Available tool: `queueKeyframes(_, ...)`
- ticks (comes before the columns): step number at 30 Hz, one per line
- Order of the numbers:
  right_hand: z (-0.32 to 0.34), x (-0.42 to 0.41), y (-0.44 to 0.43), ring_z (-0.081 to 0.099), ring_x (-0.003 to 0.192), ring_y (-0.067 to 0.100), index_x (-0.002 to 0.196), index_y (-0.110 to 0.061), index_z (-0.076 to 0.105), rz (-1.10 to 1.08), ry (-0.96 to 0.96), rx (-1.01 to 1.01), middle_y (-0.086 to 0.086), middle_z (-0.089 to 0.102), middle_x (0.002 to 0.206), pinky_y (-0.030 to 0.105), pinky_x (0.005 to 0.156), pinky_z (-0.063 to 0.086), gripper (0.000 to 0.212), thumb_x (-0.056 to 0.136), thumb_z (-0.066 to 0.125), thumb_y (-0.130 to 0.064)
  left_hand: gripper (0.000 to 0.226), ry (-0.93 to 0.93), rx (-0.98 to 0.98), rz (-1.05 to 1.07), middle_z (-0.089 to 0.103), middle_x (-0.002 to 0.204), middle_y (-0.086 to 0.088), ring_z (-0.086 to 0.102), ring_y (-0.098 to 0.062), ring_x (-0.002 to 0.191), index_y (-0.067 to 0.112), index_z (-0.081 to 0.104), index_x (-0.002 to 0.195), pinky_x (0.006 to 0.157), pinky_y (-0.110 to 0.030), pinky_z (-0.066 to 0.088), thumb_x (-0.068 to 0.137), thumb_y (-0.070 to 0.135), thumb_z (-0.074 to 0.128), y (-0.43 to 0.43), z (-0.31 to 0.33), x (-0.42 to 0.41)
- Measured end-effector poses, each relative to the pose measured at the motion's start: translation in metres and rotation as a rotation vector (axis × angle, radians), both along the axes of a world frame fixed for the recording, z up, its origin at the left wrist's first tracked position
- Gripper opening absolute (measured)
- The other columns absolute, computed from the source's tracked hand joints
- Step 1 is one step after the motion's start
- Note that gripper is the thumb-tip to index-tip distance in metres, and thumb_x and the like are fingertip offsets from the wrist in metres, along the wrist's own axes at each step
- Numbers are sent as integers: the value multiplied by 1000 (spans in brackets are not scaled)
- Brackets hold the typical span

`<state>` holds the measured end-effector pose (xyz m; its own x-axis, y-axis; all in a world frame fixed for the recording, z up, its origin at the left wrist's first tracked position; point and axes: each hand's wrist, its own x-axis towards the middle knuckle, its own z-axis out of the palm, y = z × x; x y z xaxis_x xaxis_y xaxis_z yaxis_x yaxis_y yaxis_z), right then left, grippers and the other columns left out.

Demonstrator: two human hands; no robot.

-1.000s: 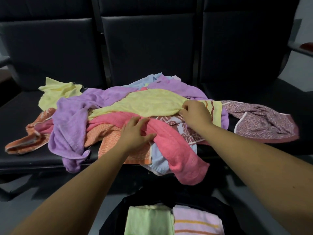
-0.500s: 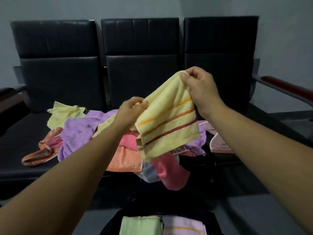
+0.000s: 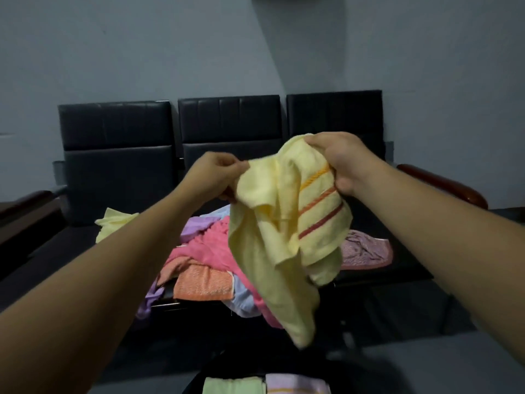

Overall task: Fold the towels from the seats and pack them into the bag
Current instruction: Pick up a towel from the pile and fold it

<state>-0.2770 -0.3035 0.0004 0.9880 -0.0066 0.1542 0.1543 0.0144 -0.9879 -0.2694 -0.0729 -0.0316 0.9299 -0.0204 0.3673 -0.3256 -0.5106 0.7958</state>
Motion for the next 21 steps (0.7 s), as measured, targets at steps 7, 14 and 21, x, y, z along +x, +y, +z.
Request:
queueKeyframes(7,-7,-14,23,70,89,34,119,-3,61,-30,156,88,20,68,107,50,74,62,30,91,66,-11,51,75,-317,-527,63,106,-13,68,-25,92,26,55,124,78,-36,57,86,57,67,-12,-12,-66)
queueKeyframes(14,-25,-23,22,72,72,27,116,7,59,98,285,170,18,68,97,39,60,62,20,98,54,-1,34,-21,-51,-162,74,105,0,73,-16,96,21,64,115,86,-40,61,86,31,78,-39,-37,-93)
queueKeyframes(21,-49,-55,7,72,103,33,115,-4,70,349,222,-85,15,75,108,51,90,58,45,82,80,-33,15,117,-592,49,76,94,-15,73,-26,82,9,72,102,77,-42,61,97,22,66,-42,-28,-80)
